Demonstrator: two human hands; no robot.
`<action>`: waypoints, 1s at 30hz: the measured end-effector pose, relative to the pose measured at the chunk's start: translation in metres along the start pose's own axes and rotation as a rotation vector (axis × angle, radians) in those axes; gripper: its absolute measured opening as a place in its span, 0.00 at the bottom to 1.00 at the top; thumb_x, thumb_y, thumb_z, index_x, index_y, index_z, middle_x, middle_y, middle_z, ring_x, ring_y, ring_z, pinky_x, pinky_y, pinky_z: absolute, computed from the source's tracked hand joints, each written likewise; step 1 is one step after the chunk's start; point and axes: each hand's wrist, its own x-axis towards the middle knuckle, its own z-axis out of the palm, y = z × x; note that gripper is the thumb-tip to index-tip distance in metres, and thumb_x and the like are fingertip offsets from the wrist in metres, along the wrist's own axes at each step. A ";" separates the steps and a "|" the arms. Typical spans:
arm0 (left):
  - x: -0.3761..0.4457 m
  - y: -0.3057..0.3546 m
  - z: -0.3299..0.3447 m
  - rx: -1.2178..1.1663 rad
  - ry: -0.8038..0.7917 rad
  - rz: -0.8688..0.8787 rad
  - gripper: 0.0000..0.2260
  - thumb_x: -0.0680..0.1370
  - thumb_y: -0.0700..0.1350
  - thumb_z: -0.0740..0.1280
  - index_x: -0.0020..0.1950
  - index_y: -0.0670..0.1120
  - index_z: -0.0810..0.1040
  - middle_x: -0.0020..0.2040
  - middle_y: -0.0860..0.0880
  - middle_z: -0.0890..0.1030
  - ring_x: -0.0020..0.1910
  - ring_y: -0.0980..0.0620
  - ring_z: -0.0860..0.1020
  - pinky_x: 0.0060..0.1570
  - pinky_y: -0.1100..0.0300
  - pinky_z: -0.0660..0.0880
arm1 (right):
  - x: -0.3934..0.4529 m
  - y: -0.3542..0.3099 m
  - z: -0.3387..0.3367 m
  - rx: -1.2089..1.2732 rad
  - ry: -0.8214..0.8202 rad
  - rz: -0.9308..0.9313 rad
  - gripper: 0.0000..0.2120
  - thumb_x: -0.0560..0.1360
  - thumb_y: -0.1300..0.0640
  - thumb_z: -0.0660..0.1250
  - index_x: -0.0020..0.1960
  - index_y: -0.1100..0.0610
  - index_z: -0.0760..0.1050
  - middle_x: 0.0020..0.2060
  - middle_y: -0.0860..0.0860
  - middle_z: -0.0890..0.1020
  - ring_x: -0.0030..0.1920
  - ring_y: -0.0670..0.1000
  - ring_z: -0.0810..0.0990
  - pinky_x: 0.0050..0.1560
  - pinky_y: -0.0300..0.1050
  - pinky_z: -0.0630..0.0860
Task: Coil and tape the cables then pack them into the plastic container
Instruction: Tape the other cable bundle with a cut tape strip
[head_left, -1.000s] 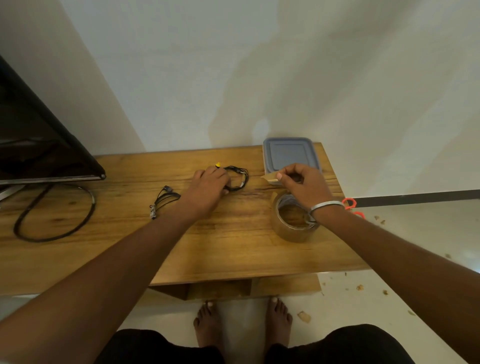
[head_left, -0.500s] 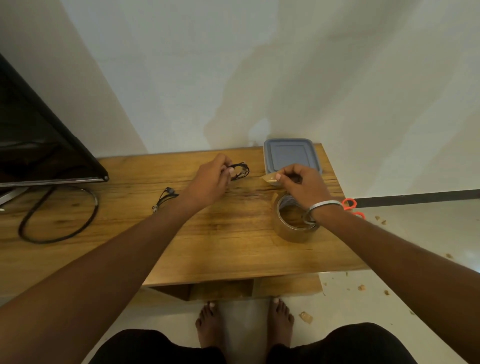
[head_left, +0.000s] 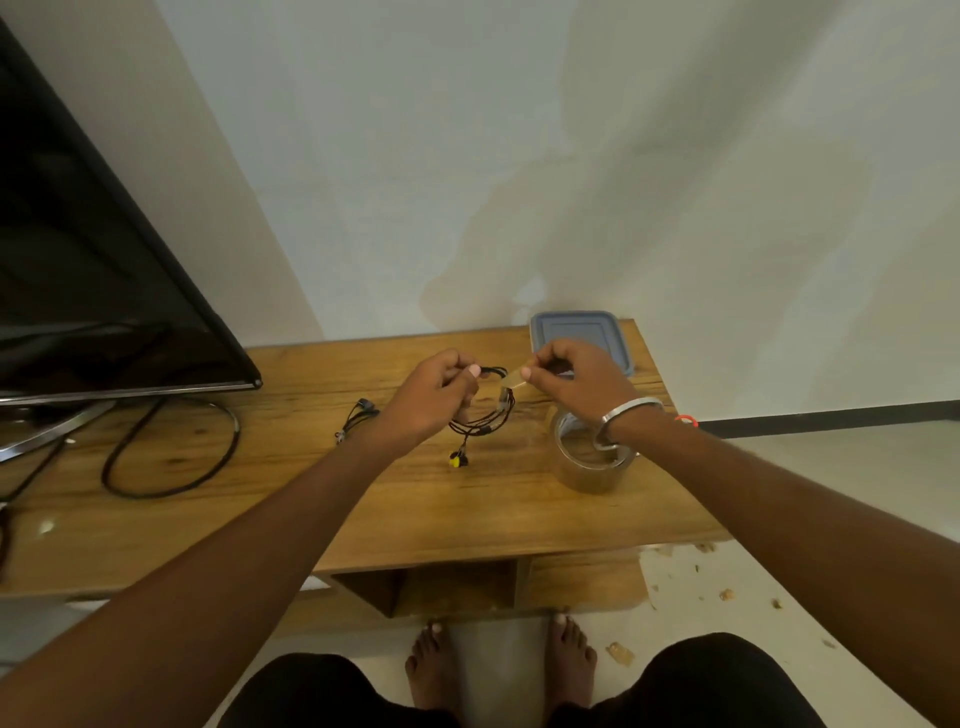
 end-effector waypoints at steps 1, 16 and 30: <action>-0.002 0.004 -0.002 0.015 -0.013 0.001 0.04 0.83 0.41 0.60 0.52 0.43 0.74 0.35 0.49 0.73 0.34 0.53 0.72 0.33 0.61 0.75 | -0.001 -0.004 -0.002 -0.023 -0.023 -0.022 0.09 0.73 0.55 0.69 0.48 0.60 0.78 0.44 0.54 0.81 0.45 0.50 0.79 0.44 0.36 0.74; -0.026 0.029 -0.011 0.093 -0.175 0.055 0.09 0.83 0.44 0.60 0.55 0.42 0.78 0.35 0.49 0.71 0.33 0.53 0.68 0.33 0.62 0.68 | -0.002 -0.029 -0.004 -0.049 -0.180 -0.076 0.06 0.74 0.56 0.69 0.45 0.58 0.75 0.44 0.60 0.82 0.46 0.59 0.82 0.50 0.58 0.79; -0.028 0.022 -0.007 0.073 -0.211 0.041 0.12 0.83 0.43 0.59 0.58 0.37 0.76 0.35 0.49 0.71 0.35 0.51 0.67 0.34 0.61 0.68 | -0.003 -0.026 -0.002 -0.069 -0.246 -0.046 0.06 0.73 0.55 0.70 0.46 0.57 0.76 0.40 0.57 0.83 0.40 0.57 0.84 0.46 0.52 0.82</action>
